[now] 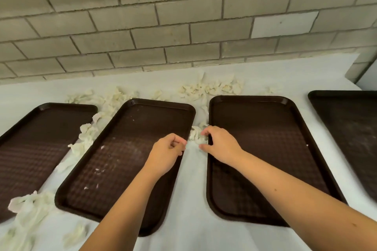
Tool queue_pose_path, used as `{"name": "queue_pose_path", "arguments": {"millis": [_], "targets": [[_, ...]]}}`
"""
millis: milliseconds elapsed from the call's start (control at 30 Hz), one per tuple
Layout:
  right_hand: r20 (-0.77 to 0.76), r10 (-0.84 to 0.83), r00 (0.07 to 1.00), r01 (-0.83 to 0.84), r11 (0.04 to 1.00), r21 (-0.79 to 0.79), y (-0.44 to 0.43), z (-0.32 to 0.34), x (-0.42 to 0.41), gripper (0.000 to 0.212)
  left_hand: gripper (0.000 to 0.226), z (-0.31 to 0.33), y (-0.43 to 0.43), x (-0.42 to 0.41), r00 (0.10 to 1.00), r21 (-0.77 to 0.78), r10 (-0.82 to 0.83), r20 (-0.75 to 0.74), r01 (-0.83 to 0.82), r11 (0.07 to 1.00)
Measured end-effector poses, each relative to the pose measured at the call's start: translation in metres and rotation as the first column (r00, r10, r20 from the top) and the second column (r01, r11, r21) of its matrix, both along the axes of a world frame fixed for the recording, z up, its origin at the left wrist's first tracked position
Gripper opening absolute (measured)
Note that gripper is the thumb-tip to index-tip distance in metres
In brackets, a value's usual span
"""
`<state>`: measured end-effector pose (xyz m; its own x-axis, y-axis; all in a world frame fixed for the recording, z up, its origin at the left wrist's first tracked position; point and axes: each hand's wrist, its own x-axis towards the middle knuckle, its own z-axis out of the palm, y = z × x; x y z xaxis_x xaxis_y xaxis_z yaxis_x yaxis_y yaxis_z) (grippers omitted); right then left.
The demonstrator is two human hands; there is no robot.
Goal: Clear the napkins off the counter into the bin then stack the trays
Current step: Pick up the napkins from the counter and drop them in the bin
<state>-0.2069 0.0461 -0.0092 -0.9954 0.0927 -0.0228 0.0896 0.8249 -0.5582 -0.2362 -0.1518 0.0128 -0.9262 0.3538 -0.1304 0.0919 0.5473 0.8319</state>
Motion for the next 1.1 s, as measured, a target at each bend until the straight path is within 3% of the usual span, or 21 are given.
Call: {"name": "queue_pose_path", "arguments": {"millis": [133, 200, 267, 400, 500, 600, 733, 867, 1000, 1100], "targets": [[-0.016, 0.029, 0.999, -0.025, 0.978, 0.209, -0.006, -0.009, -0.021, 0.037, 0.012, -0.005, 0.002, -0.016, 1.0, 0.016, -0.005, 0.003, 0.005, 1.0], [-0.043, 0.046, 0.998, -0.036, 0.975, 0.219, -0.005, -0.011, -0.024, 0.023, 0.012, -0.007, 0.002, -0.023, 1.0, 0.003, -0.004, -0.012, 0.004, 1.0], [-0.075, 0.023, 0.997, -0.016, 0.995, 0.098, -0.001, -0.012, -0.022, 0.012, 0.011, -0.01, 0.003, -0.029, 0.999, -0.017, 0.001, -0.032, -0.001, 1.0], [-0.115, -0.035, 0.993, 0.014, 0.983, -0.183, 0.012, -0.009, -0.014, 0.014, 0.01, -0.017, 0.01, -0.039, 0.994, -0.051, 0.006, -0.109, -0.012, 0.999], [-0.096, -0.087, 0.992, 0.055, 0.955, -0.292, 0.018, -0.005, -0.01, 0.014, 0.035, -0.021, 0.019, -0.041, 0.987, -0.023, -0.055, -0.15, 0.052, 0.998], [-0.029, -0.121, 0.992, 0.104, 0.935, -0.34, 0.022, -0.004, -0.01, 0.016, 0.051, -0.027, 0.03, -0.039, 0.966, -0.058, -0.189, -0.175, 0.182, 0.982], [0.023, -0.169, 0.985, 0.164, 0.897, -0.412, 0.025, -0.004, -0.008, 0.017, 0.057, -0.037, 0.042, -0.04, 0.872, -0.347, -0.353, -0.34, 0.233, 0.908], [0.017, -0.129, 0.991, 0.123, 0.878, -0.463, 0.026, 0.0, -0.006, 0.004, 0.051, -0.044, 0.056, -0.044, 0.735, -0.615, -0.507, -0.45, 0.157, 0.773], [0.015, -0.135, 0.991, 0.126, 0.876, -0.465, 0.027, 0.005, -0.006, 0.017, 0.038, -0.049, 0.064, -0.048, 0.703, -0.67, -0.518, -0.488, 0.078, 0.738], [0.028, -0.172, 0.985, 0.161, 0.835, -0.527, 0.024, 0.01, -0.005, 0.029, 0.032, -0.052, 0.063, -0.051, 0.741, -0.609, -0.461, -0.489, 0.09, 0.788]]}}
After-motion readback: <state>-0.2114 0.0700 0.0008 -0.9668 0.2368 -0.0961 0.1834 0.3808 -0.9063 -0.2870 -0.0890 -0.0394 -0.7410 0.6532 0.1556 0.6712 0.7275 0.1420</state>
